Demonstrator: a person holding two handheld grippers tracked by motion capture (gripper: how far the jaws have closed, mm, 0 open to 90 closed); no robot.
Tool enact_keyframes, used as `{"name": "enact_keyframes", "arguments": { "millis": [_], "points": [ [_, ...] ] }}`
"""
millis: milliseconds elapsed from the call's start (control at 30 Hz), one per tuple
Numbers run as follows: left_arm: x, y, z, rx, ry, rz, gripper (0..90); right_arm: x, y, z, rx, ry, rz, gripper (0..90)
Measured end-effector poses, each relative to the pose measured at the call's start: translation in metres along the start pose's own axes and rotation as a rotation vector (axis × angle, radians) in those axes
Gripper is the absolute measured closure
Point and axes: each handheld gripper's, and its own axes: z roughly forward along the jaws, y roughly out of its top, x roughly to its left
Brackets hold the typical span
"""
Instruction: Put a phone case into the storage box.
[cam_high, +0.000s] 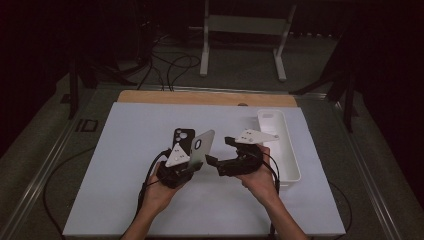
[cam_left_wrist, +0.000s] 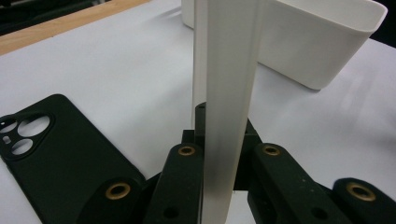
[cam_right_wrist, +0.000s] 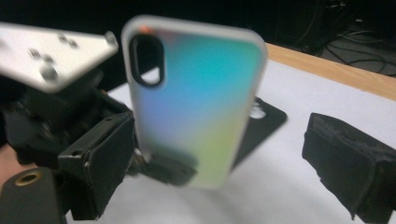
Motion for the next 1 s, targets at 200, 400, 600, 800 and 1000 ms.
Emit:
{"name": "enact_keyframes", "arguments": {
  "millis": [200,400,600,800,1000],
  "points": [
    [-0.004,-0.001,0.003,0.005,-0.002,0.004,86.1,0.005,0.007,0.007,-0.023,-0.003,0.047,9.8],
    [-0.009,-0.001,0.006,-0.005,-0.006,0.009,86.1,0.010,0.012,0.013,-0.043,0.005,0.080,13.6],
    [-0.013,0.000,0.006,-0.017,-0.010,0.009,86.1,0.012,0.012,0.017,-0.042,-0.010,0.099,14.8],
    [-0.015,0.000,0.007,-0.014,-0.013,0.018,85.2,0.014,0.011,0.017,-0.040,-0.039,0.080,16.8],
    [-0.017,0.000,0.006,-0.022,0.021,0.040,53.8,0.017,0.012,0.017,-0.052,-0.045,0.072,17.0]
  ]
}}
